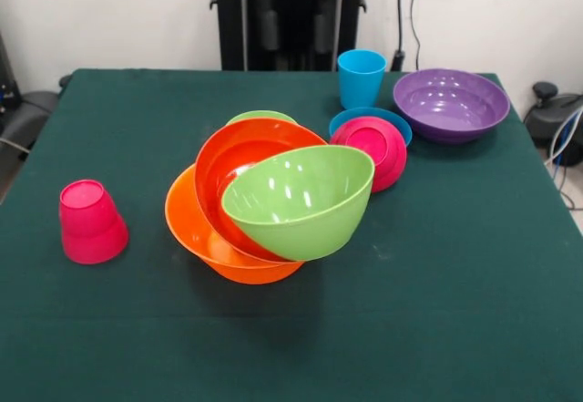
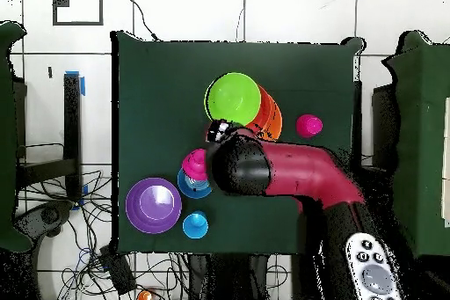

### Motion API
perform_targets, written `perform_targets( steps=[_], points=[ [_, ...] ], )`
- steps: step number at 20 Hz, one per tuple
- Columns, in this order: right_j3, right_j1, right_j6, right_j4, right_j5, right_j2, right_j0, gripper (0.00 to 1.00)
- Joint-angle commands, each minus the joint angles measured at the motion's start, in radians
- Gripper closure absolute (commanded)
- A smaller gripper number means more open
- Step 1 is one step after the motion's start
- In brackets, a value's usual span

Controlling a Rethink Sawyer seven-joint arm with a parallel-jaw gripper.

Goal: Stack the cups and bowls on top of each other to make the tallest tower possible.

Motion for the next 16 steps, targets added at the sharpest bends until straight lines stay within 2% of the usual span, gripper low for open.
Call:
perform_targets(
  steps=[1, 3, 6, 7, 8, 9, 11, 13, 16],
  points=[
    [0.019, 0.190, 0.322, -0.042, -0.187, -0.224, 0.231, 0.00],
    [0.014, 0.188, 0.313, -0.030, -0.191, -0.234, 0.231, 0.00],
    [0.084, 0.072, 0.246, -0.008, -0.149, -0.183, 0.156, 0.00],
    [0.137, -0.016, 0.180, 0.020, -0.103, -0.125, 0.076, 0.00],
    [0.162, -0.062, 0.142, 0.038, -0.077, -0.096, 0.032, 0.00],
    [0.194, -0.135, 0.066, 0.070, -0.029, -0.057, -0.041, 0.00],
    [0.221, -0.218, -0.044, 0.111, 0.039, -0.012, -0.136, 0.00],
    [0.228, -0.271, -0.123, 0.137, 0.089, 0.025, -0.214, 0.00],
    [0.204, -0.285, -0.158, 0.138, 0.149, 0.054, -0.275, 0.00]
  ],
)
